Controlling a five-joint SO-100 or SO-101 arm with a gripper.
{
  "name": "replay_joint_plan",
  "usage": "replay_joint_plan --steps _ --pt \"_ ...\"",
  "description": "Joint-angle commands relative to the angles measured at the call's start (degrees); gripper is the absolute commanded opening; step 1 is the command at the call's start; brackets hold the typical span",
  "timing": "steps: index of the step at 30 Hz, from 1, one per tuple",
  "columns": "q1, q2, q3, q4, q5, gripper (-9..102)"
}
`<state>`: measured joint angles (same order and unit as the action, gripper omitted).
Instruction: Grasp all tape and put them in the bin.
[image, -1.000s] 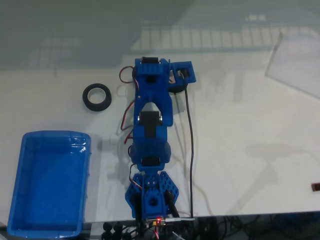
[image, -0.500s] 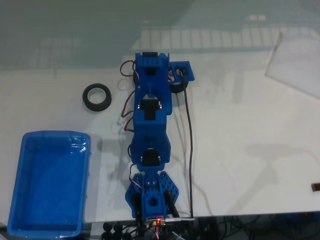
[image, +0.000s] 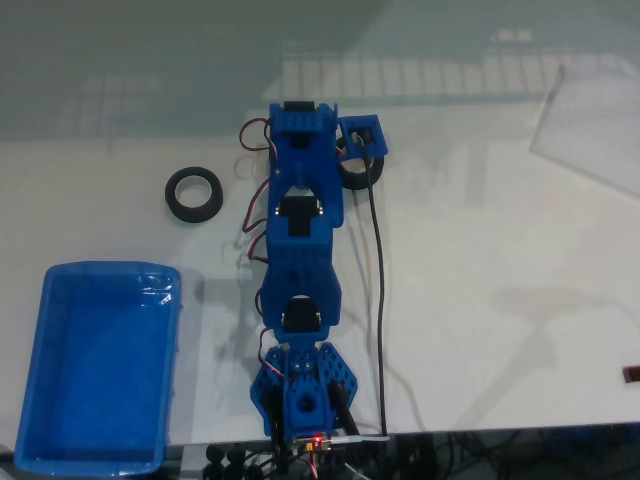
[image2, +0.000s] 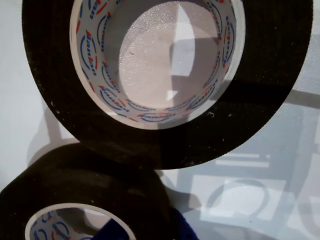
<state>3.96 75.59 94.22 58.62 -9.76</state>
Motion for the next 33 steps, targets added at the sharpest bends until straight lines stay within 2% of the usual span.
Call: replay_joint_plan --steps 1,10,18,24,29,33 --pt "-1.14 2.11 -1.85 -1.41 0.79 0" --pt "-6.06 13.54 -0.88 -1.32 3.43 0" --pt "-15.38 37.79 4.57 6.33 3.60 0" --pt "-29.97 56.16 9.14 14.77 2.99 0" --pt "-47.11 64.69 9.40 22.15 3.96 0" --pt "-62.05 68.99 11.69 24.70 5.98 0"
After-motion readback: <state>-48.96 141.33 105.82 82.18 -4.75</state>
